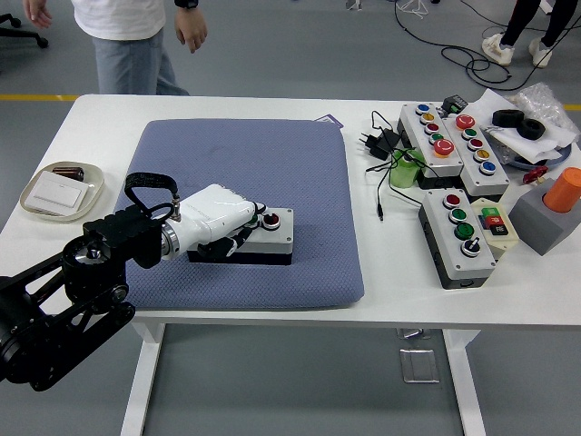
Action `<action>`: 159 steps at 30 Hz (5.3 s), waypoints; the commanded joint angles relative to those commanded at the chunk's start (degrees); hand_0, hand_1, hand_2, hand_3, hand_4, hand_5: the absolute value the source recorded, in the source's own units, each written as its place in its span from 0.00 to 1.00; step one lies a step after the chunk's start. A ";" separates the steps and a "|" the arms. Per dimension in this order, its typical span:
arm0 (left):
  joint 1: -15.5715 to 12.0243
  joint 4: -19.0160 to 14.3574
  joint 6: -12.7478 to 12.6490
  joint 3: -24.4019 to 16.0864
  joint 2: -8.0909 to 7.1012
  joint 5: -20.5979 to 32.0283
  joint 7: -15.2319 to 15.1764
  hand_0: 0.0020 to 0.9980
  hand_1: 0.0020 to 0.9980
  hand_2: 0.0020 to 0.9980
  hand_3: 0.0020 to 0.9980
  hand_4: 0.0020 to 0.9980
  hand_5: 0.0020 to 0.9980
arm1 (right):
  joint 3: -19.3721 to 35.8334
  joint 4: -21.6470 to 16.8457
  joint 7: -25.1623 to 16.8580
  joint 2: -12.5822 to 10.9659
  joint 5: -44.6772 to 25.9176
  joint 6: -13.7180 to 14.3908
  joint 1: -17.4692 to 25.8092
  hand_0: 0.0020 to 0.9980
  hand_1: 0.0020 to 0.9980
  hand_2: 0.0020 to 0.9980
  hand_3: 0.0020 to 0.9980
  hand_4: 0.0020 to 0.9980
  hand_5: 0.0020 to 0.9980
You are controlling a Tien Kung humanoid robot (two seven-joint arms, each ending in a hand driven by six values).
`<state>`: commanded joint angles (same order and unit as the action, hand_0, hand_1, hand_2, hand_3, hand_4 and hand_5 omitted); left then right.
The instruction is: Pick up the button,place it on the desk,press the button,press the button
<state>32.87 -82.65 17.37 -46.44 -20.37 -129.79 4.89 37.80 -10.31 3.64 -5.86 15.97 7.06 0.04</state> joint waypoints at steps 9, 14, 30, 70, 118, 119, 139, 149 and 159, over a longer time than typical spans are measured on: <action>0.02 -0.91 -0.76 -0.31 -0.33 0.42 -0.21 0.03 0.00 0.01 0.76 0.25 0.00 | 0.14 0.00 0.00 0.11 0.16 0.01 -0.06 0.75 0.71 0.74 0.63 0.40 0.10; 0.02 -2.37 -10.76 -2.58 -0.13 1.55 -0.97 0.03 0.00 0.01 0.77 0.27 0.00 | -0.12 0.00 -0.13 0.06 -0.22 -0.02 -0.20 0.75 0.71 0.74 0.63 0.40 0.10; -4.90 -2.64 -36.69 -17.57 -0.02 14.63 -2.86 0.16 0.33 0.36 0.86 0.85 0.94 | -0.22 0.00 -0.12 0.05 -0.29 -0.07 0.14 0.75 0.71 0.74 0.63 0.40 0.10; -16.98 10.49 -25.99 -32.53 0.27 80.98 -9.44 0.78 0.86 0.91 0.91 0.58 1.00 | -0.81 0.00 0.03 -0.20 -0.43 0.02 0.05 0.75 0.71 0.74 0.63 0.40 0.10; -15.83 13.45 -25.83 -30.55 3.21 81.38 -8.90 0.77 0.85 0.89 0.86 0.60 1.00 | -3.17 0.00 -1.37 -0.62 -4.06 0.60 -0.12 0.74 0.71 0.74 0.63 0.39 0.11; -15.62 13.46 -25.80 -30.26 3.23 81.28 -8.96 0.77 0.85 0.89 0.86 0.60 1.00 | -3.26 0.00 -1.49 -0.62 -4.17 0.69 -0.03 0.74 0.71 0.74 0.63 0.39 0.11; -13.62 13.88 -24.21 -28.87 3.37 80.85 -8.95 0.78 0.85 0.90 0.87 0.60 1.00 | -3.40 0.00 -1.74 -0.55 -4.15 1.45 -0.06 0.73 0.70 0.73 0.62 0.39 0.11; -13.70 13.96 -22.75 -29.42 2.84 80.55 -9.36 0.79 0.86 0.90 0.87 0.60 1.00 | -3.39 0.00 -1.48 -0.51 -3.95 1.69 -0.09 0.73 0.70 0.73 0.62 0.39 0.11; -13.46 13.96 -22.27 -30.03 2.57 80.09 -9.64 0.80 0.88 0.90 0.87 0.62 1.00 | -3.83 0.00 -1.40 -0.41 -4.53 1.91 -0.18 0.73 0.70 0.73 0.62 0.39 0.11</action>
<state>19.42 -68.69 -4.90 -76.47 -17.80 -49.69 -4.75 33.97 -10.31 2.25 -6.26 11.44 8.97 -0.14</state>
